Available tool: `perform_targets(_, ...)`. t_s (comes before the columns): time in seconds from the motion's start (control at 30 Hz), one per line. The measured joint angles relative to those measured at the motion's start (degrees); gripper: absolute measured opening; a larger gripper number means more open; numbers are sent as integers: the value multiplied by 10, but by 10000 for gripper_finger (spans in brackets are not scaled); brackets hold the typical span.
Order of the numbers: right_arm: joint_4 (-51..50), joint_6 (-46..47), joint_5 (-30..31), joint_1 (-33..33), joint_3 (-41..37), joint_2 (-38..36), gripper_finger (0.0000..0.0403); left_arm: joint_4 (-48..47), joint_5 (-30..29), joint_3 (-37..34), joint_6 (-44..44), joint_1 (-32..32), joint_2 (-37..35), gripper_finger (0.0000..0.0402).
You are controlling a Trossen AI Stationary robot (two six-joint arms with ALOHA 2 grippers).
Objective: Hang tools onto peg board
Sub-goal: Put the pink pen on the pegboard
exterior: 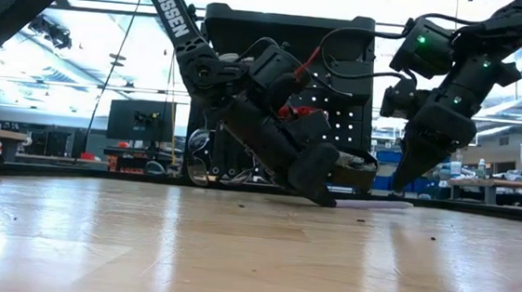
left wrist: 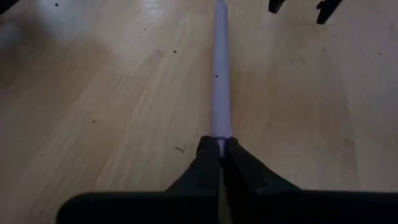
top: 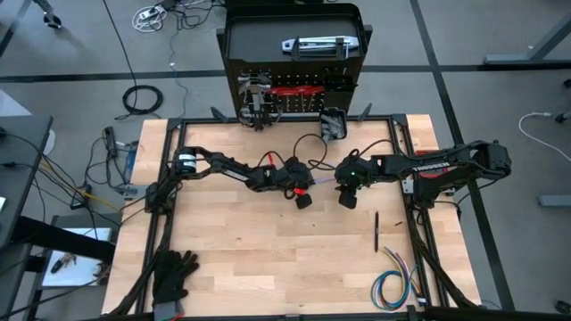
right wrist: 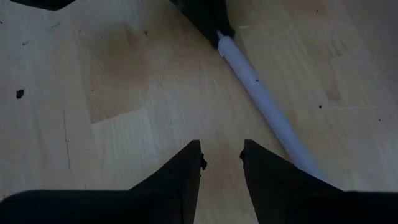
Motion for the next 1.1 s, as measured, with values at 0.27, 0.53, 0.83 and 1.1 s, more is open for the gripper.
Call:
perform_targets(0.27, -70, -16, 13, -1, 32, -6, 129, -5, 36, 0, 1, 1, -5, 2)
perform_targets(0.53, -131, -81, 31, -9, 58, -6, 153, -60, 70, 0, 25, 0, -25, 1)
perform_targets(0.83, -97, -117, 24, -26, 48, 6, 213, -62, 67, -1, 30, -1, -26, 0)
perform_targets(1.1, -24, -144, 4, -35, 40, 90, 219, -61, 66, -1, 29, -1, -26, 0)
